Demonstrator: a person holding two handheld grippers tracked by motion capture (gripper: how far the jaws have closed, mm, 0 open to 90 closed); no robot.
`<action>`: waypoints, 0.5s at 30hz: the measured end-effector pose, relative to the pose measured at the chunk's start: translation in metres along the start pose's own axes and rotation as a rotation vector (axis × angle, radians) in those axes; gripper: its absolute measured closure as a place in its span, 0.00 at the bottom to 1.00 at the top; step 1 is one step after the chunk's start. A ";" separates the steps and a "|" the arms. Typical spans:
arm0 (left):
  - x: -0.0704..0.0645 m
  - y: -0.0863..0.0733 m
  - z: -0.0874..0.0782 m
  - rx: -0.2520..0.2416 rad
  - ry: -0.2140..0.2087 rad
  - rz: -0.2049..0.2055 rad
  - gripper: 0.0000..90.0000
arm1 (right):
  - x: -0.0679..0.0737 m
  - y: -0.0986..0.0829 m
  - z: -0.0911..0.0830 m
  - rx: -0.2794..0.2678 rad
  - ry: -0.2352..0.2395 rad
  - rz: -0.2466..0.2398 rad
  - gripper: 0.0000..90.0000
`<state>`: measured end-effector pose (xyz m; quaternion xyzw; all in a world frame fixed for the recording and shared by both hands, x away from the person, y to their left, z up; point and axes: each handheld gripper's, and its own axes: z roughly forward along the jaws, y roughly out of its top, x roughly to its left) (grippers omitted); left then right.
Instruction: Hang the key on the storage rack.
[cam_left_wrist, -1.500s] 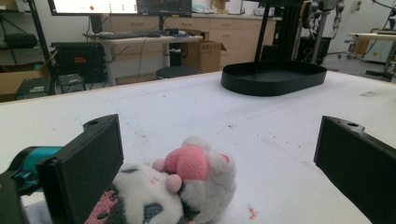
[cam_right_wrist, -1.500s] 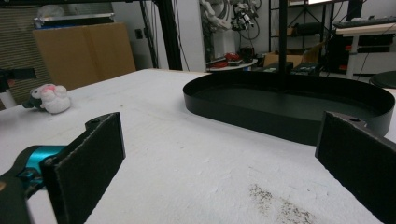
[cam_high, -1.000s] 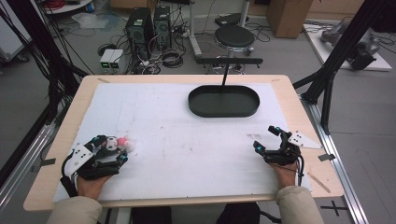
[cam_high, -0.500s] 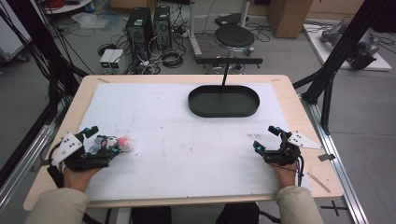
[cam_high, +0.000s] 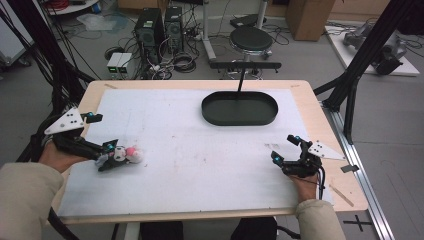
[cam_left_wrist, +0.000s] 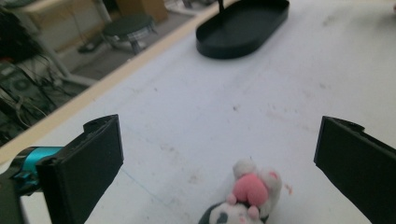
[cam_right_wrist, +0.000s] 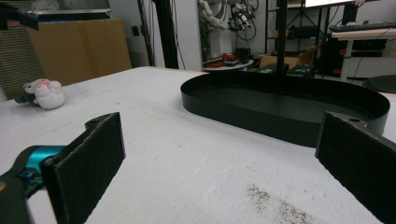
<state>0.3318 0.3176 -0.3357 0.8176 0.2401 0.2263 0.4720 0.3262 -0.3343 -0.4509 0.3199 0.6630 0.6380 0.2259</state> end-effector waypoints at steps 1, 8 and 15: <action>0.003 0.002 0.003 0.028 -0.016 0.005 0.02 | 0.000 0.000 0.000 0.000 0.000 -0.001 0.01; 0.011 0.013 0.021 0.207 -0.107 0.092 0.02 | 0.001 0.000 0.000 0.007 0.003 -0.005 0.01; 0.012 0.009 0.039 0.379 -0.166 0.170 0.02 | 0.002 0.000 0.000 0.007 0.000 -0.015 0.01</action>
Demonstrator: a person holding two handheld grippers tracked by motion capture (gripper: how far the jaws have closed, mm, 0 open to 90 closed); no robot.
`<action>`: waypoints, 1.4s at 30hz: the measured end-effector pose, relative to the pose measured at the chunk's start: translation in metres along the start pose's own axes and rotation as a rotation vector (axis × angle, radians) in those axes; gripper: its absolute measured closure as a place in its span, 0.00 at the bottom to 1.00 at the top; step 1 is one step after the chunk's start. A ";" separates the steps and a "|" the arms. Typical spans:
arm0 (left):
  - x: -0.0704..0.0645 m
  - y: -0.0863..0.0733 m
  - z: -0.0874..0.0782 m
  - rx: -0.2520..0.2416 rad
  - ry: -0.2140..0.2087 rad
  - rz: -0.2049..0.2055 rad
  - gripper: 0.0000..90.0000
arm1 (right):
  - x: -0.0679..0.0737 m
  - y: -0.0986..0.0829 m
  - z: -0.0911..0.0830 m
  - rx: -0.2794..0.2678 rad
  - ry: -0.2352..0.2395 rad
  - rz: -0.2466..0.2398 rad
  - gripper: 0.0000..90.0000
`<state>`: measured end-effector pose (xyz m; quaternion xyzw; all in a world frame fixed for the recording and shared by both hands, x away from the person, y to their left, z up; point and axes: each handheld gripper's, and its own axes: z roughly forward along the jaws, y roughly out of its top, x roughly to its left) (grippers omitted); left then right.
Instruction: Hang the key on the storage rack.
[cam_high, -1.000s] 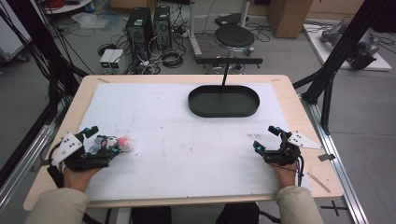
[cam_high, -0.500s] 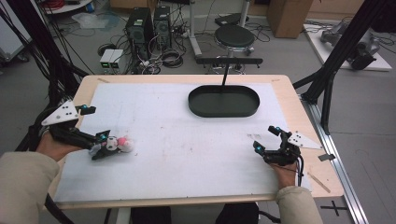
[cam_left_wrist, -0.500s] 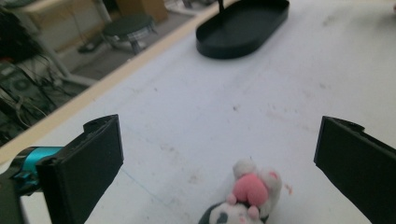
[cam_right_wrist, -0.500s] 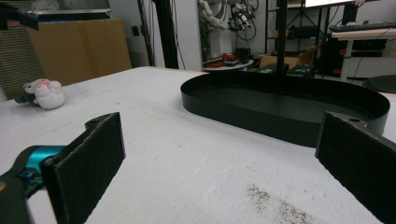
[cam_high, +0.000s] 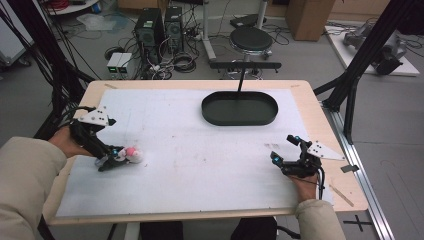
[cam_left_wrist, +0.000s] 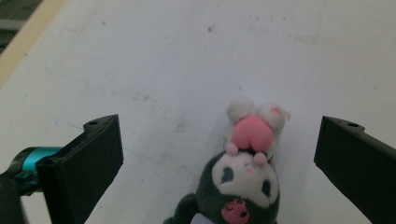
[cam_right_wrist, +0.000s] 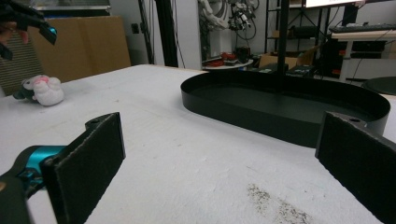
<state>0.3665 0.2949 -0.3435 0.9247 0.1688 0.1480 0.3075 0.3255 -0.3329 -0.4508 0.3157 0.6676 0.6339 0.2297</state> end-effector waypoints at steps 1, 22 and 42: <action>0.000 0.000 0.003 0.024 -0.007 0.014 0.02 | 0.000 0.000 0.000 0.001 0.001 0.003 0.01; -0.004 -0.021 0.038 0.210 -0.084 -0.003 0.03 | 0.000 0.000 0.000 0.001 -0.003 -0.001 0.01; -0.004 -0.029 0.048 0.264 -0.115 -0.036 0.39 | 0.001 0.000 0.000 0.006 -0.005 -0.002 0.01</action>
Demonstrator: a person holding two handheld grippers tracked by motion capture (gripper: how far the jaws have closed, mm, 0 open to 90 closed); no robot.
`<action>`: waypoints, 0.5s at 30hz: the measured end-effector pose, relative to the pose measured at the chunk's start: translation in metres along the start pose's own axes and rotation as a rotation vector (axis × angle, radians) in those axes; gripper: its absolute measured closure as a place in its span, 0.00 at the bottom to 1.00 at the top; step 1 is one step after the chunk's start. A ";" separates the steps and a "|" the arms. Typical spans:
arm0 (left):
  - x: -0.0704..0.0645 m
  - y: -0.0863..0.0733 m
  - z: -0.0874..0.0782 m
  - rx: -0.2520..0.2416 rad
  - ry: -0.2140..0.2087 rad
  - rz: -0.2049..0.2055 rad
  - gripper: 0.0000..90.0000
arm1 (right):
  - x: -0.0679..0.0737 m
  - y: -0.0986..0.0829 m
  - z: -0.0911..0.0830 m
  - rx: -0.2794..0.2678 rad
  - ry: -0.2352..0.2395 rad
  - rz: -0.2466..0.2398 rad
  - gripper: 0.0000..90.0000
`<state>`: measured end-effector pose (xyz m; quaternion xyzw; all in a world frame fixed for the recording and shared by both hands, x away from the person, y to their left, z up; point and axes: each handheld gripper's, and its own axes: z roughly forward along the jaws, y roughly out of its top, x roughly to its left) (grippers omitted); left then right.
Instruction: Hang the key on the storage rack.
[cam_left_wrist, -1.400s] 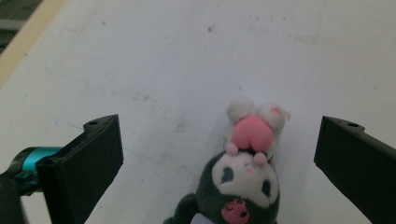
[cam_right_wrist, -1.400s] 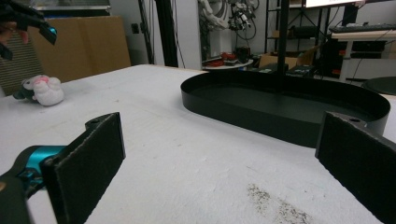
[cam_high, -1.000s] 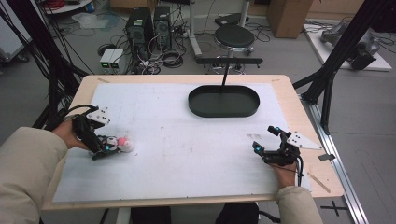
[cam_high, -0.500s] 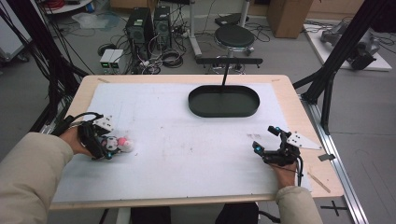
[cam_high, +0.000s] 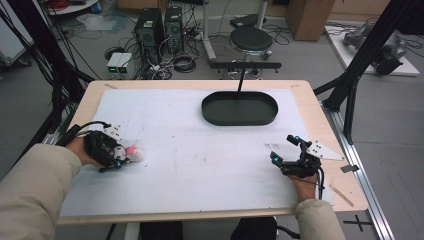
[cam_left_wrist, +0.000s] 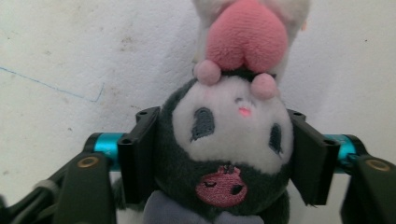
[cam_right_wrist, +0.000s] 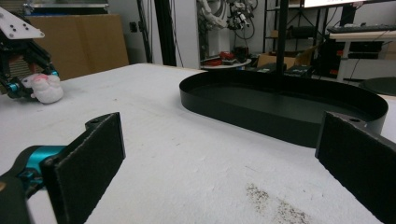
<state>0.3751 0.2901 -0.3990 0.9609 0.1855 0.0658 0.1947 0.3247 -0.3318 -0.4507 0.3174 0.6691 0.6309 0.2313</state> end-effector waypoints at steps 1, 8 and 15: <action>-0.001 0.000 0.000 -0.005 0.006 -0.004 0.41 | 0.000 0.000 0.000 0.000 0.000 0.000 0.01; -0.003 0.001 -0.002 -0.007 0.021 -0.045 0.50 | 0.000 0.000 0.000 0.000 0.000 0.003 0.01; -0.005 0.005 -0.004 -0.039 0.017 -0.080 0.52 | -0.002 0.000 0.000 -0.012 -0.008 0.009 0.01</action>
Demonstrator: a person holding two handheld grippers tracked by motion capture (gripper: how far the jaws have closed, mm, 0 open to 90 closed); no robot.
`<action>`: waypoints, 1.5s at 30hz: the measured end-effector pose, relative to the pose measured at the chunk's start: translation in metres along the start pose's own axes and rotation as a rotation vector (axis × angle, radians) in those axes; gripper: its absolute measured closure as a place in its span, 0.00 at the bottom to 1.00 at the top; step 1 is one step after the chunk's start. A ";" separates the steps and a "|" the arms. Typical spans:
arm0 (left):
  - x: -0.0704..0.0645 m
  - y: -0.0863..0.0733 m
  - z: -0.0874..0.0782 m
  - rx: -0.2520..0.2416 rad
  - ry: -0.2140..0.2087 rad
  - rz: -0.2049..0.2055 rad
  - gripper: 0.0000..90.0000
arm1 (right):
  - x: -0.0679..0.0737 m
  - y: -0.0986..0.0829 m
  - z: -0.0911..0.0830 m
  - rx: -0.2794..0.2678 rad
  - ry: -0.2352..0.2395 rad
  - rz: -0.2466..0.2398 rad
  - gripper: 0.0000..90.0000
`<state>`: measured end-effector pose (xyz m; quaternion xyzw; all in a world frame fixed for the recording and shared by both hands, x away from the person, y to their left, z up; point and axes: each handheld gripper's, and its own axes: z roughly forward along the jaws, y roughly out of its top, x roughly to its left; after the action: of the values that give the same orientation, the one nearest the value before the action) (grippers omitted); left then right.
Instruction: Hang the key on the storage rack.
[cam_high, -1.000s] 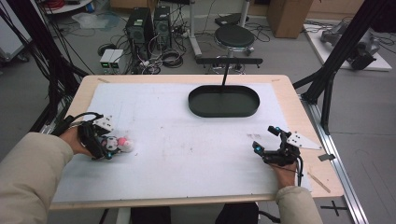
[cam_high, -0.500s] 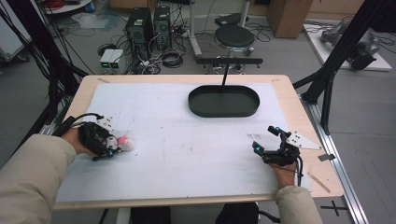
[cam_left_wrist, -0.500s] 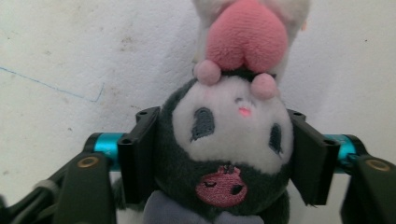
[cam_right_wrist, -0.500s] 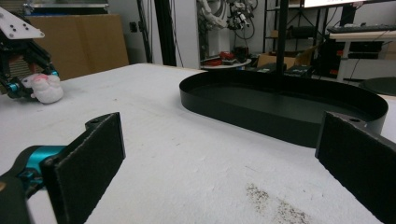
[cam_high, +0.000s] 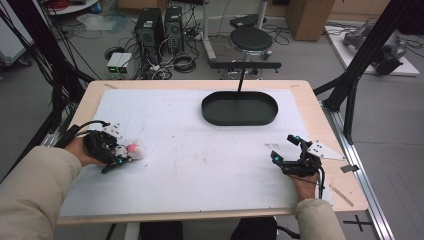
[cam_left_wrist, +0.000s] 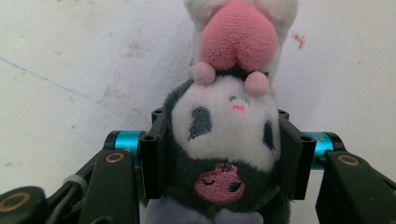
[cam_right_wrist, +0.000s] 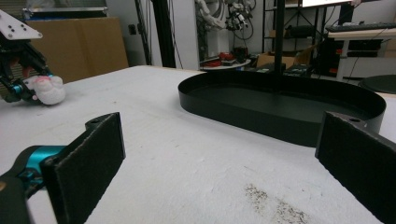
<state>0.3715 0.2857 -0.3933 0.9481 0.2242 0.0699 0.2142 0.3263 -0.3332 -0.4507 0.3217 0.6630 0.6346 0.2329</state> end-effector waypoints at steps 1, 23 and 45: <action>0.000 0.002 -0.001 -0.005 0.000 0.005 0.52 | 0.000 0.000 0.000 0.002 -0.002 0.003 0.01; -0.009 0.066 -0.034 -0.221 -0.082 0.031 0.54 | -0.003 0.031 0.016 0.111 0.095 0.068 0.01; -0.047 0.154 -0.029 -0.347 -0.175 0.232 0.55 | 0.031 0.118 0.079 0.186 0.404 -0.089 0.01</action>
<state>0.3839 0.1514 -0.3013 0.9189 0.0789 0.0489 0.3835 0.3768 -0.2579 -0.3375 0.1785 0.7654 0.6114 0.0928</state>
